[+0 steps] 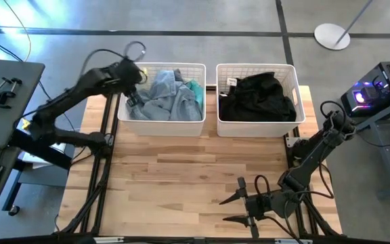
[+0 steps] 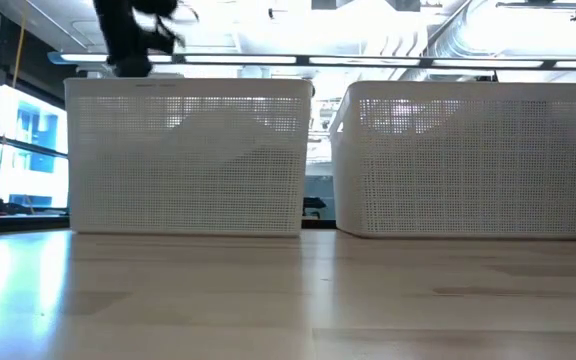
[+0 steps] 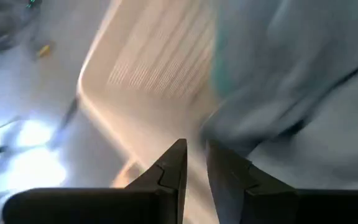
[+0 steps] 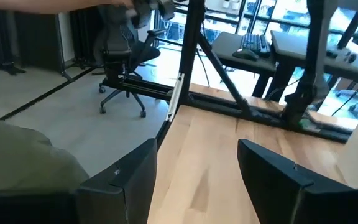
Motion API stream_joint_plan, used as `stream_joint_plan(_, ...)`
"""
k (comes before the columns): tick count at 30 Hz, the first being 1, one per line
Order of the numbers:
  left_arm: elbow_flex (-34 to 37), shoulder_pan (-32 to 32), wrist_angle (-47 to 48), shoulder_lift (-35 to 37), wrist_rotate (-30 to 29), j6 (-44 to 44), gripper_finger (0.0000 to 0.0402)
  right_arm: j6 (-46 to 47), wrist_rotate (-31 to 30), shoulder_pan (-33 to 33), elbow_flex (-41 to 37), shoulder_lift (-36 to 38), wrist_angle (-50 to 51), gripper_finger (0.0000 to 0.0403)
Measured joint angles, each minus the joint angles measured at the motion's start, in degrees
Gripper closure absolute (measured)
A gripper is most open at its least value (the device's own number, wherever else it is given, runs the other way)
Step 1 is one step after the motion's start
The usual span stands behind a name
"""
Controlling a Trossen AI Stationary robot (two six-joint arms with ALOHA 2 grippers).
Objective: Sort clothes
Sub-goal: Put the light blue pants into the left white laundry bin
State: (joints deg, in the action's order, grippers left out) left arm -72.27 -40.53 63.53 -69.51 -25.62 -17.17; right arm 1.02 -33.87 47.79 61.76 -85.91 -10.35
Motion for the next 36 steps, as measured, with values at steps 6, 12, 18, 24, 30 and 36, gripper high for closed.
stream_joint_plan(6, 3.6, 4.6, -18.8, 5.7, 17.6, 6.0, 0.0351, -5.9, -3.6, -1.4, 0.0, 0.0, -2.1, 0.0192)
stream_joint_plan(12, 11.2, 7.5, -40.8, 0.7, 16.5, 8.8, 0.0351, -5.6, -3.7, -3.5, 0.0, 0.0, -2.1, 0.0192)
stream_joint_plan(18, 13.1, 5.4, -40.8, -13.8, 15.9, 13.9, 0.0351, -2.6, -3.6, -3.4, 0.0, 0.0, -0.8, 0.0192)
stream_joint_plan(24, 12.9, 4.3, -35.4, -19.3, 10.0, 10.3, 0.0351, 3.9, -3.4, -2.4, 0.0, 0.0, 4.2, 0.0192)
stream_joint_plan(30, 13.4, 1.1, -26.0, -12.5, 5.6, 1.1, 0.0351, 10.5, -3.5, -1.5, 0.0, 0.0, 8.7, 0.0192)
stream_joint_plan(36, 12.7, -0.6, -19.3, -2.7, 2.8, -0.1, 0.0351, 10.5, -8.7, -1.5, 0.0, 0.0, 8.9, 0.0192)
